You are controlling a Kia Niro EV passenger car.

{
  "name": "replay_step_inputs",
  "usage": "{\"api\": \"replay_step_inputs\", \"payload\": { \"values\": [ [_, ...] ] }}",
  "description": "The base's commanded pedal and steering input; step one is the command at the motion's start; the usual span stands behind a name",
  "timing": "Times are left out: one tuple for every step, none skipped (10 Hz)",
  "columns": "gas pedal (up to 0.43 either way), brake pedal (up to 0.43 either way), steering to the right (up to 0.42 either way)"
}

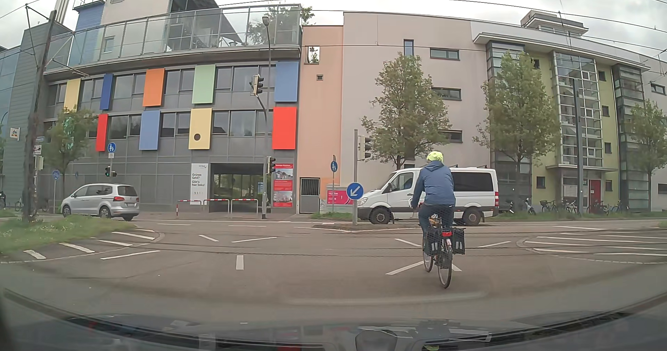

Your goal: Follow the waypoints while adhering to traffic rules and regulations

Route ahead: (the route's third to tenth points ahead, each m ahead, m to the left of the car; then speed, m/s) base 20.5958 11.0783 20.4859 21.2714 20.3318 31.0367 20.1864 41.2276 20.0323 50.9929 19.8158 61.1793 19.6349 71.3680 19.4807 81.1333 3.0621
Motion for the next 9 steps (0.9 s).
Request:
{"api": "replay_step_inputs", "payload": {
  "values": [
    [0.008,0.000,-0.005],
    [0.008,0.000,-0.005],
    [0.008,0.000,-0.005],
    [0.008,0.000,-0.005],
    [0.008,0.000,-0.005],
    [0.008,0.000,-0.005],
    [0.020,0.000,-0.005],
    [0.020,0.000,-0.005],
    [0.020,0.000,-0.005]
  ]
}}
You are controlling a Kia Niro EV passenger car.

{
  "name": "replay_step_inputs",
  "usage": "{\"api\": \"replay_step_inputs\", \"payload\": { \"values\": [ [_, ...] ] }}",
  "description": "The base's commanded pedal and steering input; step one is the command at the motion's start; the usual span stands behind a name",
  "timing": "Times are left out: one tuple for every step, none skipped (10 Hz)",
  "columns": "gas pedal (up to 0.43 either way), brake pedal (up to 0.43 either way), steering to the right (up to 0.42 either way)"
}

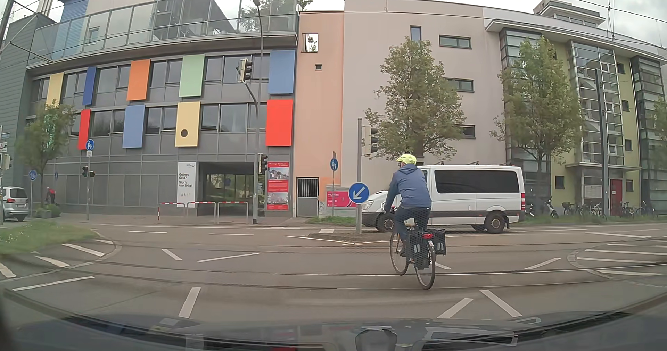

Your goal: Follow the waypoints while adhering to traffic rules and regulations

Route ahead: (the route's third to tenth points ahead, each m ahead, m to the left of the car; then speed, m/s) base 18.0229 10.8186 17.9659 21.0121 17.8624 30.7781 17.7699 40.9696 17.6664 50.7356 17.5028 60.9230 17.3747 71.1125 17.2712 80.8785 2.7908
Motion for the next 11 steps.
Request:
{"api": "replay_step_inputs", "payload": {
  "values": [
    [0.028,0.000,-0.005],
    [0.047,0.000,-0.006],
    [0.059,0.000,-0.009],
    [0.059,0.000,-0.014],
    [0.067,0.000,-0.024],
    [0.067,0.000,-0.031],
    [0.067,0.000,-0.043],
    [0.067,0.000,-0.058],
    [0.067,0.000,-0.072],
    [0.067,0.000,-0.091],
    [0.059,0.000,-0.109]
  ]
}}
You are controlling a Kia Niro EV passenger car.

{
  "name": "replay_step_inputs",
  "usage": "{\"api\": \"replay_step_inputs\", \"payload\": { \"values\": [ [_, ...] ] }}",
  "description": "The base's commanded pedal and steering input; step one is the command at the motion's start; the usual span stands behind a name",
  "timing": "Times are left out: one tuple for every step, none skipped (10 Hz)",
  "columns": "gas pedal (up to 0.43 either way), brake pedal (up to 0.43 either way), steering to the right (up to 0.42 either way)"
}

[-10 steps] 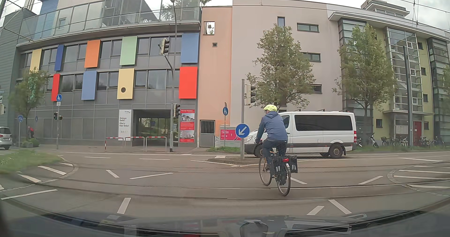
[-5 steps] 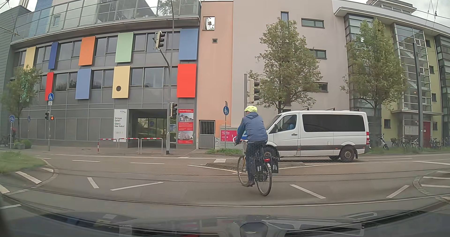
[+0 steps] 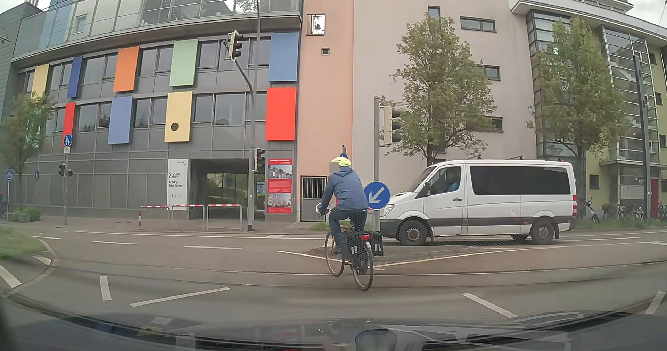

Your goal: Follow the waypoints while adhering to traffic rules and regulations

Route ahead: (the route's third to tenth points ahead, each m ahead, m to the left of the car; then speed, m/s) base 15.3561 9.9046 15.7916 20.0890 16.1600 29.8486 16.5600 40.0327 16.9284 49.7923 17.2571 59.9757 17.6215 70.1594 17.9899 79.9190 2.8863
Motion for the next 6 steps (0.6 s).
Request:
{"api": "replay_step_inputs", "payload": {
  "values": [
    [0.059,0.000,-0.121],
    [0.039,0.000,-0.139],
    [0.020,0.000,-0.156],
    [0.000,0.000,-0.169],
    [0.000,0.000,-0.184],
    [0.000,0.000,-0.198]
  ]
}}
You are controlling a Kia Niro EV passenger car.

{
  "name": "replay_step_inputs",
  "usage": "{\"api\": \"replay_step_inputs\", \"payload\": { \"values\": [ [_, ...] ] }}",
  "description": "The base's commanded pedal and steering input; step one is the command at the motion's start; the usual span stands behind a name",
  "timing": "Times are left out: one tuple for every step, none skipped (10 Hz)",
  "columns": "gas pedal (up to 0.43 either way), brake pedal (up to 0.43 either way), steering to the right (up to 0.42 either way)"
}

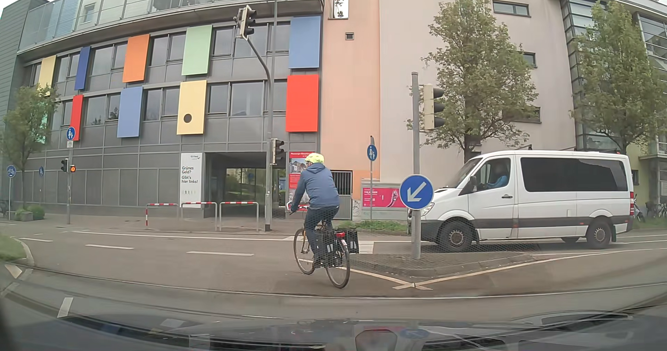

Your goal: Follow the waypoints while adhering to traffic rules and regulations

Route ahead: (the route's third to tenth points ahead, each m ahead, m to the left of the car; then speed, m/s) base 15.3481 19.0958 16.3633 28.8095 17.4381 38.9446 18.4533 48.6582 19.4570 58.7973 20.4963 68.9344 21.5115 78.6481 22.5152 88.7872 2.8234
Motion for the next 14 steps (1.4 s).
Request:
{"api": "replay_step_inputs", "payload": {
  "values": [
    [0.000,0.000,-0.209],
    [0.000,0.000,-0.220],
    [0.000,0.000,-0.229],
    [0.000,0.000,-0.240],
    [0.000,0.000,-0.260],
    [0.000,0.000,-0.274],
    [0.000,0.000,-0.284],
    [0.000,0.000,-0.300],
    [0.000,0.000,-0.317],
    [0.000,0.000,-0.333],
    [0.000,0.000,-0.341],
    [0.000,0.000,-0.352],
    [0.000,0.000,-0.359],
    [0.000,0.000,-0.363]
  ]
}}
